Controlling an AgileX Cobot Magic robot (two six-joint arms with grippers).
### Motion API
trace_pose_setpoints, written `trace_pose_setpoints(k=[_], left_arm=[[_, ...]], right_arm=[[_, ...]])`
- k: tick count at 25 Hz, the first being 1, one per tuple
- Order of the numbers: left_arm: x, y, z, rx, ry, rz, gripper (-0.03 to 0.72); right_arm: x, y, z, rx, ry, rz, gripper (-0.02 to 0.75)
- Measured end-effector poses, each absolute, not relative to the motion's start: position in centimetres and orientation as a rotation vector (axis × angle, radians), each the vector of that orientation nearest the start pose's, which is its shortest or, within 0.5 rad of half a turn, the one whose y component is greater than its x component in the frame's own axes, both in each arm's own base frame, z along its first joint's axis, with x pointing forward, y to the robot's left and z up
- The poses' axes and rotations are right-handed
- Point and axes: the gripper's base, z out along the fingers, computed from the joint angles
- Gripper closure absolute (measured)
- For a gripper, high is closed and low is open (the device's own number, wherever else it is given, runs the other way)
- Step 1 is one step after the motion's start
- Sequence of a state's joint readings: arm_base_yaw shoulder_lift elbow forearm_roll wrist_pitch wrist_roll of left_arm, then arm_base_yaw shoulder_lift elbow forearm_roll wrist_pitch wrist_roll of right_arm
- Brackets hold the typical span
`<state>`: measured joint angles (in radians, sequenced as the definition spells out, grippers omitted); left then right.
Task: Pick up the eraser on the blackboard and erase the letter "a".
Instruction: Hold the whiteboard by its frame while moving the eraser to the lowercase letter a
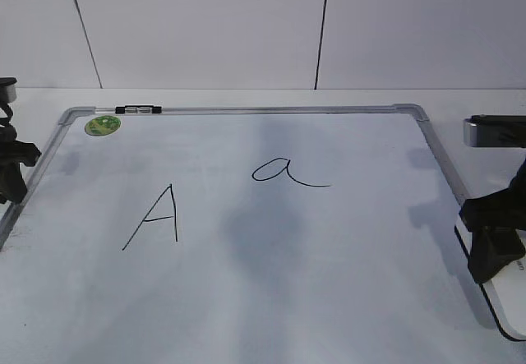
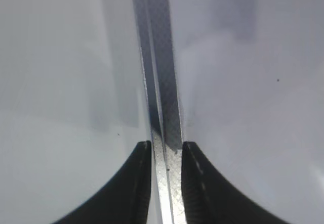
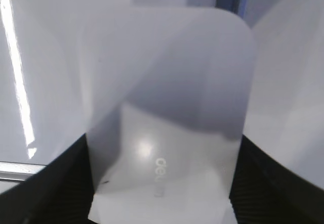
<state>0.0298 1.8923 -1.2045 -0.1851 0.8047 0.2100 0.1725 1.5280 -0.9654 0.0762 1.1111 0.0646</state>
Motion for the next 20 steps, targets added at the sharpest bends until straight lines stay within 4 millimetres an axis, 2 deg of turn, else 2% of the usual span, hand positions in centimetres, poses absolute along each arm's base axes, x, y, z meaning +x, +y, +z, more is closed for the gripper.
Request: trace_pose_setpoints(k=[11, 15, 20], left_arm=[[36.2, -0.1, 16.6, 0.096, 2.943, -0.174, 0.54], [36.4, -0.1, 15.5, 0.094, 2.972, -0.178, 0.54], [36.6, -0.1, 15.3, 0.089, 2.977, -0.184, 0.571]], right_arm=[[25.3, 5.0, 22.1, -0.116, 3.161, 0.104, 0.169], [25.3, 5.0, 22.1, -0.116, 3.161, 0.104, 0.169], [25.3, 5.0, 22.1, -0.116, 3.161, 0.104, 0.169]])
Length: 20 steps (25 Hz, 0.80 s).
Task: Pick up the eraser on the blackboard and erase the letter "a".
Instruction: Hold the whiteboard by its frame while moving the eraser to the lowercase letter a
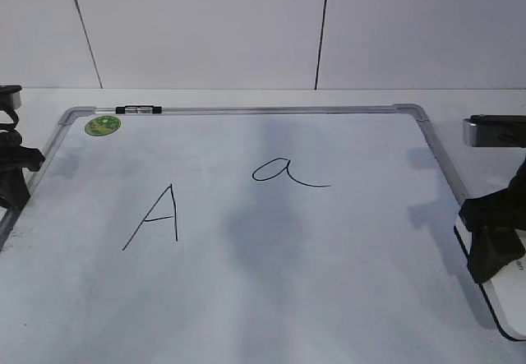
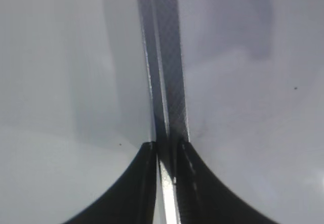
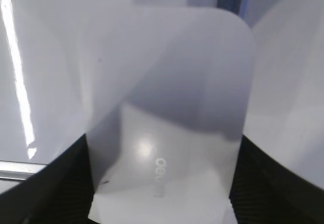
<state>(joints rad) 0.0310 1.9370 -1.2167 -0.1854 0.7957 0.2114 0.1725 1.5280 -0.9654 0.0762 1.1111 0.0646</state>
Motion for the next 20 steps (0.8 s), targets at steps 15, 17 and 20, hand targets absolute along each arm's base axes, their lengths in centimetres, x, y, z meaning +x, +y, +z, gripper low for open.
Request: trace_pose_setpoints(k=[15, 17, 20], left_arm=[[36.7, 0.0, 15.2, 0.085, 2.986, -0.188, 0.634], [36.7, 0.0, 15.2, 0.085, 2.986, -0.188, 0.634], [36.7, 0.0, 15.2, 0.086, 2.986, -0.189, 0.634]], right_arm=[[25.7, 5.4, 22.3, -0.127, 3.13, 0.153, 0.169], [26.0, 5.6, 22.8, -0.145, 3.106, 0.152, 0.169], [26.9, 6.6, 24.4, -0.22, 3.041, 0.126, 0.169]])
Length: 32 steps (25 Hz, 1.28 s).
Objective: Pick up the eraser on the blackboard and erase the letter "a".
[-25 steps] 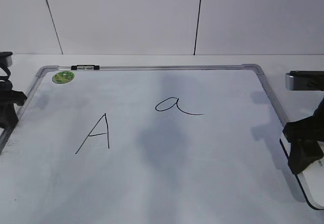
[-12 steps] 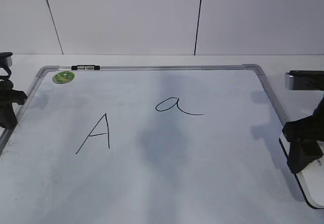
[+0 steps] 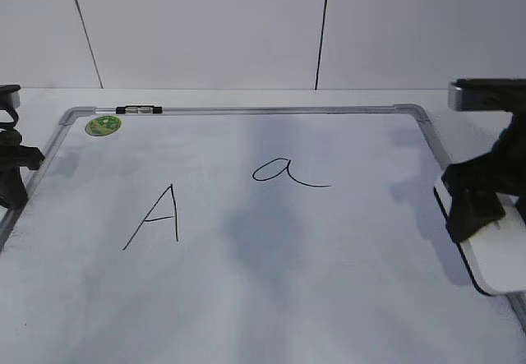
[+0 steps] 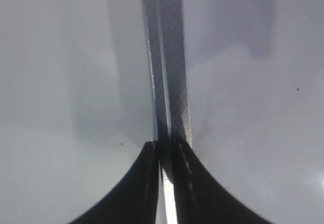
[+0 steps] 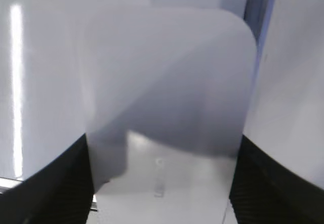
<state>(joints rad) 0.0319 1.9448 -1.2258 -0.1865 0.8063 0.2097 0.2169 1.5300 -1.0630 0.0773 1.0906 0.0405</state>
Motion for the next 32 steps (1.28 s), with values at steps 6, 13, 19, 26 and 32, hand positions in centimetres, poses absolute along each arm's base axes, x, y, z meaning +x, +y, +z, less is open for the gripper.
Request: trace_pose_setpoints(k=[6, 13, 19, 26, 32], left_arm=[[36.7, 0.0, 15.2, 0.086, 2.986, -0.189, 0.634], [36.7, 0.1, 15.2, 0.078, 2.988, -0.192, 0.634], [36.7, 0.1, 15.2, 0.075, 2.988, -0.196, 0.634], [36.7, 0.0, 15.2, 0.071, 2.989, -0.201, 0.634], [36.7, 0.0, 15.2, 0.061, 2.988, -0.213, 0.634]], right_arm=[[30.1, 10.7, 25.4, -0.381, 3.011, 0.109, 0.169], [35.6, 15.0, 23.4, -0.493, 3.033, 0.07, 0.169], [40.9, 17.3, 21.6, -0.488, 2.982, 0.091, 0.169], [42.8, 18.8, 20.0, -0.452, 2.982, 0.172, 0.169], [42.8, 19.7, 18.4, -0.463, 3.016, 0.173, 0.169]])
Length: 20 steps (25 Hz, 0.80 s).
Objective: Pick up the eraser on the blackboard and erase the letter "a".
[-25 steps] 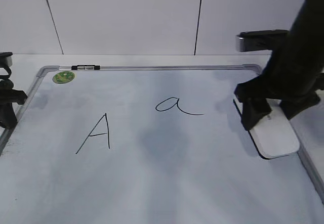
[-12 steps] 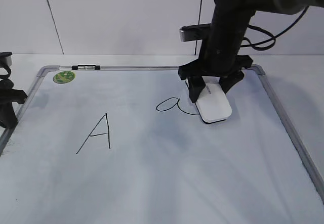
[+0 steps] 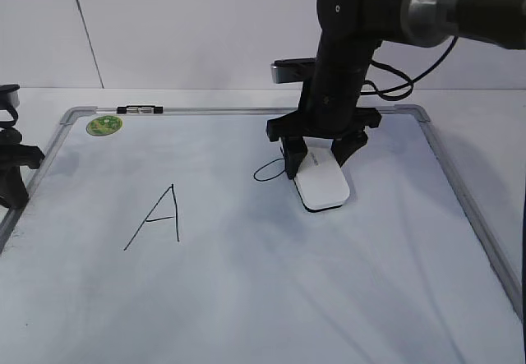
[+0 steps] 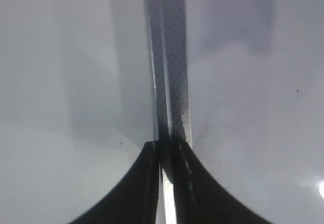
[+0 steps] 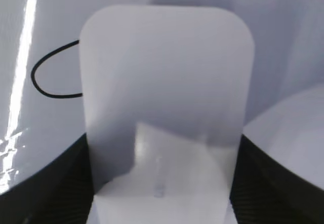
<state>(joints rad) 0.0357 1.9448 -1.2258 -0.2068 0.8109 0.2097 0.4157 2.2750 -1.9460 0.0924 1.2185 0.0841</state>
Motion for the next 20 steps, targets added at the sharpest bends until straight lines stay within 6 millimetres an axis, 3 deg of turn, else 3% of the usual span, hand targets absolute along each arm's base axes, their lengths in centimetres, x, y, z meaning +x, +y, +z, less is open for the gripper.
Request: trace_pose_setpoints(k=[13, 20], left_arm=[[36.7, 0.0, 15.2, 0.058, 2.988, -0.215, 0.634], [36.7, 0.0, 15.2, 0.058, 2.989, -0.215, 0.635]], right_arm=[[43.4, 20.6, 17.5, -0.488, 3.039, 0.151, 0.169], [42.1, 23.8, 17.4, -0.612, 2.997, 0.128, 0.17]])
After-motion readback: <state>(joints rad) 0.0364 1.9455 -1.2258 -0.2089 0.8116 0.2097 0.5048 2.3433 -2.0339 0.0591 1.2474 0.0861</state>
